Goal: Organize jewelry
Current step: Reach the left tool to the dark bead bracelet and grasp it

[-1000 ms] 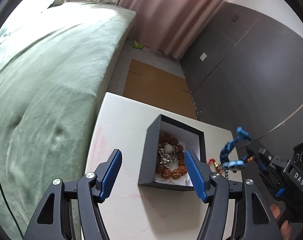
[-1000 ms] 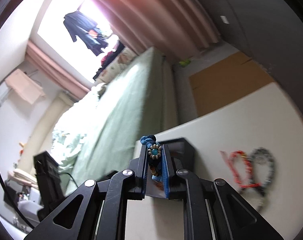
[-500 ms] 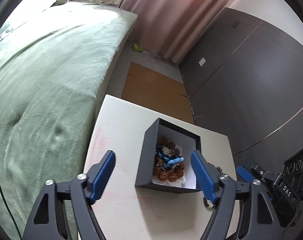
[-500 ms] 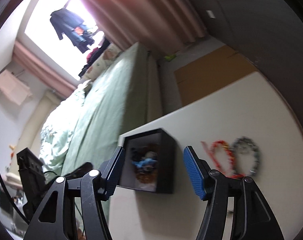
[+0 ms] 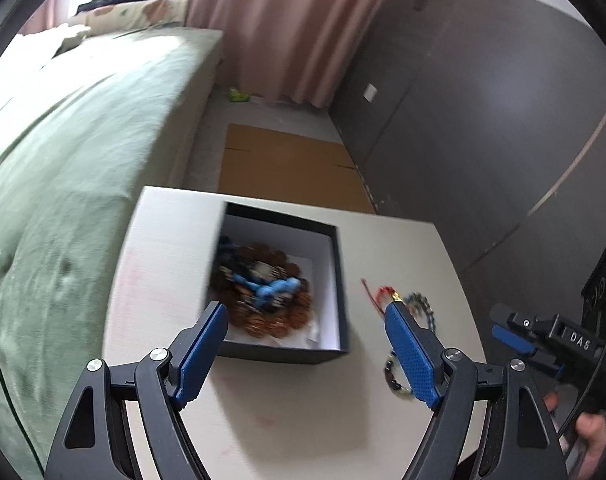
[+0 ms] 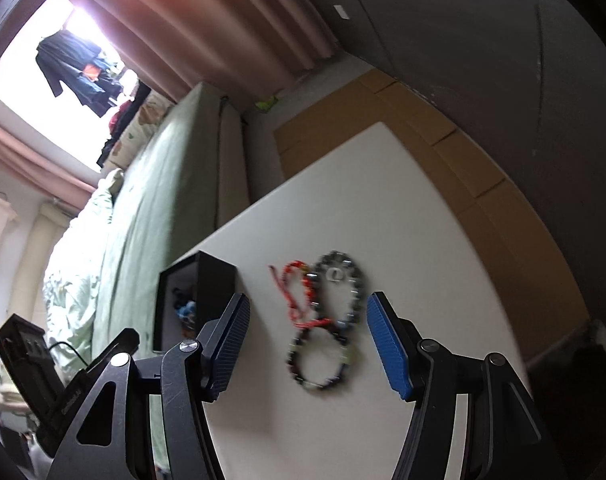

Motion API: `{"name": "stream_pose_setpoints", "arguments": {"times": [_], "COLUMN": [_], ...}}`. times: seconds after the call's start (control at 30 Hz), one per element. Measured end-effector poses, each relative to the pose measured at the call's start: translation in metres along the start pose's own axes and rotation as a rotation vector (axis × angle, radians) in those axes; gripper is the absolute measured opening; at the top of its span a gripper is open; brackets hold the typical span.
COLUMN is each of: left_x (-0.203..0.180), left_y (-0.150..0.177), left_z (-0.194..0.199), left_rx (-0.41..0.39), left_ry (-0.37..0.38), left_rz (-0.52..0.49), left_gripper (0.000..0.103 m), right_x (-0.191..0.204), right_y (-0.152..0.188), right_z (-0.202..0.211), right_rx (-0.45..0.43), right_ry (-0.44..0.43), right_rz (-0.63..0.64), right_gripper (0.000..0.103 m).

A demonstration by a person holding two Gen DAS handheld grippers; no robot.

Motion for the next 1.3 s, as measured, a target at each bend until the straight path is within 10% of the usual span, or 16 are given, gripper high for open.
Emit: {"name": "stream_pose_setpoints", "arguments": {"times": [1.07,1.3], "left_x": [-0.107,-0.106], "left_y": [0.083,0.088], "left_z": [-0.088,-0.093], "left_rx": [0.127,0.149], "left_ry": [-0.195,-0.195], "left_rz": [-0.315,-0.325], "left_gripper": [0.044,0.012], "right_x": [-0.071,-0.065], "right_y": [-0.012,-0.007], "right_z": [0.042,0.031], "right_rx": [0.0,0.037], "right_ry": [-0.037,-0.013], "right_rz": [-0.13,-0.102], "right_gripper": [0.062,0.062]}}
Point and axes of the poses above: each gripper's, at about its wrist camera, not at the fingertips, and z roughly against the way its jaws point, x to its left, y to its underside, the point moved 5 cm from there along -z, roughly the way its jaws point, and after that the axes turned 4 degrees about -y, right-handed, at the moved point
